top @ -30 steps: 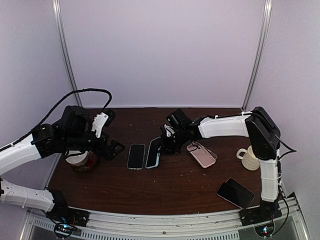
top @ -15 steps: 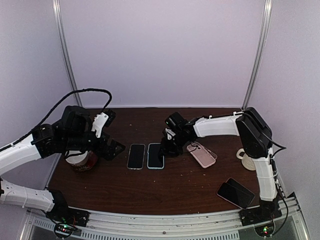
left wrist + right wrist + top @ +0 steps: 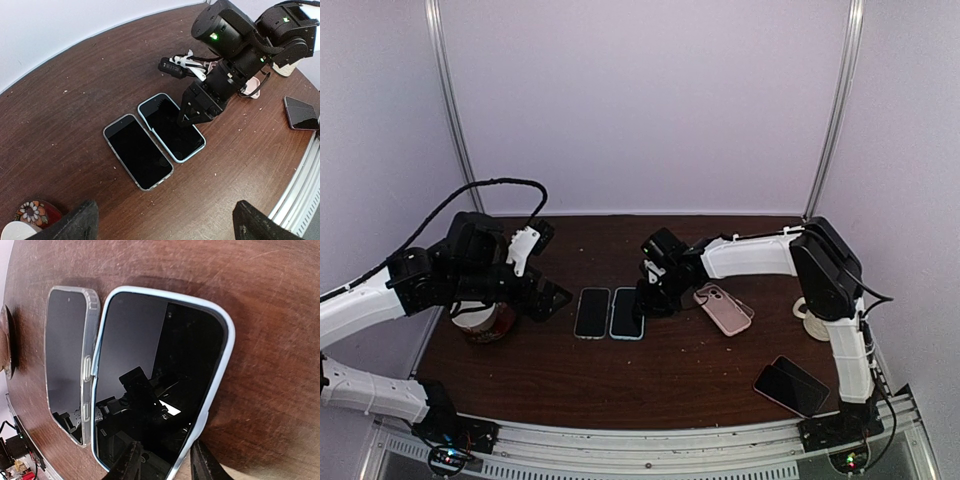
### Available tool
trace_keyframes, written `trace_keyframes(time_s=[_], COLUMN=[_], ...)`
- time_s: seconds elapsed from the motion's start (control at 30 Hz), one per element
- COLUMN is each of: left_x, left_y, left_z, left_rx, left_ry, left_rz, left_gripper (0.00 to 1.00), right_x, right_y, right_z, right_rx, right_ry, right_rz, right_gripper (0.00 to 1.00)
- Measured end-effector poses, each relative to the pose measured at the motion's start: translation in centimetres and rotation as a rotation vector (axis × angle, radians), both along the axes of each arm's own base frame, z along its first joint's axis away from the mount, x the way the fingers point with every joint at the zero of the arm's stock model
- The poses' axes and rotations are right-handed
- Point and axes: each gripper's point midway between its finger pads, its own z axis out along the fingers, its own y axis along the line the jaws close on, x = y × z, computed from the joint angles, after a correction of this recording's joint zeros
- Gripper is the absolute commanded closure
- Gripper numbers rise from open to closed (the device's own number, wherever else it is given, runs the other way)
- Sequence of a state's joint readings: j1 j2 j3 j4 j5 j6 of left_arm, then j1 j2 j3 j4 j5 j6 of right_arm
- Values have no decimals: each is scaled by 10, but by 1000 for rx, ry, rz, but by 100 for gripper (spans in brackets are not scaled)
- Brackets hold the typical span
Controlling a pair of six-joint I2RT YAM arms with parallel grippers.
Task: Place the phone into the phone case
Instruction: Place the phone with the phone case at the center of the board, then pick up the phone case from the phone case.
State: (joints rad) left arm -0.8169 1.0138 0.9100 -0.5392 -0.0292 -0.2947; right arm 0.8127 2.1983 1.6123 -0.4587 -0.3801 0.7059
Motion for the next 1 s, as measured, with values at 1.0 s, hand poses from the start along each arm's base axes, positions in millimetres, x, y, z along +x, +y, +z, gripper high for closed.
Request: trace_keyframes(time_s=[1.0], left_x=[2], left_y=[-5], left_z=[-6], left_rx=[4], left_ry=[18], left_rz=[-10], left_gripper=[3], right_x=[-18], right_y=[-166], right_z=[47], right_rx=[-610], right_ry=[-142], right_rz=[94], right_gripper=[40])
